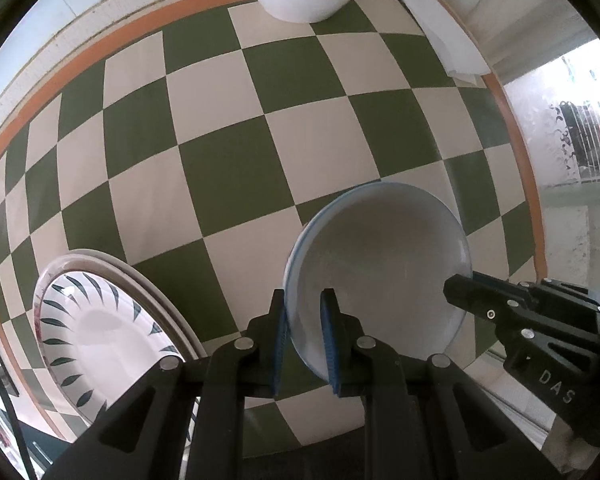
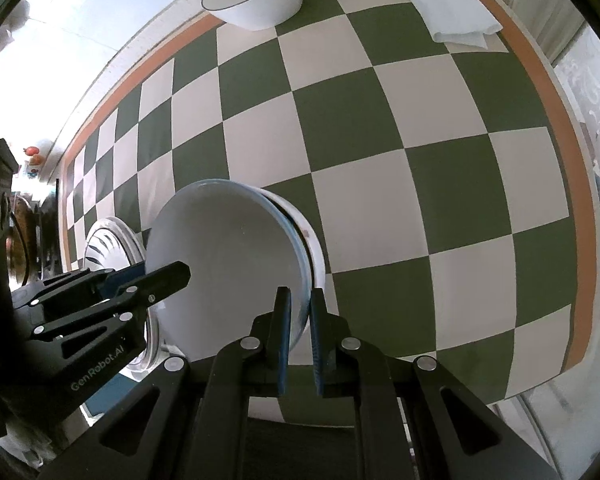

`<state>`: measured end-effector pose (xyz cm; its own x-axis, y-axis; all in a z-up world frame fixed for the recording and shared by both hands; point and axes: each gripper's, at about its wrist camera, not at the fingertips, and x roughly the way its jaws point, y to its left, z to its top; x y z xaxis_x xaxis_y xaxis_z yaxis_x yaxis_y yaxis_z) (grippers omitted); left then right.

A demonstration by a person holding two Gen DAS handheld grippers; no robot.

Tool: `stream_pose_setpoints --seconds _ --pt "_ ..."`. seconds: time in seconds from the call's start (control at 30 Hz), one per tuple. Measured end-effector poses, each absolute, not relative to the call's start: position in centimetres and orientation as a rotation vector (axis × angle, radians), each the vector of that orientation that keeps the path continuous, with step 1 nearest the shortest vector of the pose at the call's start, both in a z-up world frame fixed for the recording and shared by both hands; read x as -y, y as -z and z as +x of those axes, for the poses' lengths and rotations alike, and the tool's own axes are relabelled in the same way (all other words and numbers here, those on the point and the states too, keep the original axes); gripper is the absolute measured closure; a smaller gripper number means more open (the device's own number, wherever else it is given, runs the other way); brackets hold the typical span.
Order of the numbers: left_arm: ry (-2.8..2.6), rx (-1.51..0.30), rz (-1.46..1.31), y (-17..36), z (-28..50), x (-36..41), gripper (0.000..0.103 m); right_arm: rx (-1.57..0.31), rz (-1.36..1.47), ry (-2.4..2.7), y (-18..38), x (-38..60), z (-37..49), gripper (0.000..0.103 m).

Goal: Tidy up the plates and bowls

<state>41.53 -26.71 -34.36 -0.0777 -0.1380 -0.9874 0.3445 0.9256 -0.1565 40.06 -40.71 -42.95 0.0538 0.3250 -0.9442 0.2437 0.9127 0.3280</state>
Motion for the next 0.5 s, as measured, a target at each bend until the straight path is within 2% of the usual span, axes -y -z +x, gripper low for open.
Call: stream_pose_setpoints --seconds 0.1,0.27,0.33,0.37,0.4,0.43,0.47,0.5 --pt "0.404 -1.617 0.136 34.1 41.8 26.4 0.088 -1.543 0.474 -0.072 43.0 40.9 40.3 0.092" --pt "0.385 -1.548 0.064 30.4 43.5 25.4 0.087 -1.5 0.539 -0.097 41.0 42.8 41.3 0.092" --pt "0.359 -1.5 0.034 28.6 45.1 25.0 0.081 -1.449 0.571 -0.104 39.6 43.8 42.3 0.09" --pt "0.339 -1.472 0.013 27.7 46.5 24.7 0.079 -1.403 0.596 -0.109 38.6 44.7 43.3 0.083" --pt "0.334 -1.457 -0.003 27.3 47.5 24.5 0.077 -1.366 0.617 -0.112 38.0 45.4 44.1 0.07" --pt "0.32 -1.44 -0.015 26.9 49.1 24.6 0.076 -1.338 0.632 -0.111 37.6 45.9 44.8 0.061" --pt "0.309 -1.432 -0.016 26.8 50.3 24.7 0.076 -1.288 0.652 -0.102 37.1 46.7 46.0 0.046" --pt "0.296 -1.426 -0.023 26.9 51.9 24.9 0.076 -1.259 0.658 -0.088 36.8 47.2 47.0 0.043"
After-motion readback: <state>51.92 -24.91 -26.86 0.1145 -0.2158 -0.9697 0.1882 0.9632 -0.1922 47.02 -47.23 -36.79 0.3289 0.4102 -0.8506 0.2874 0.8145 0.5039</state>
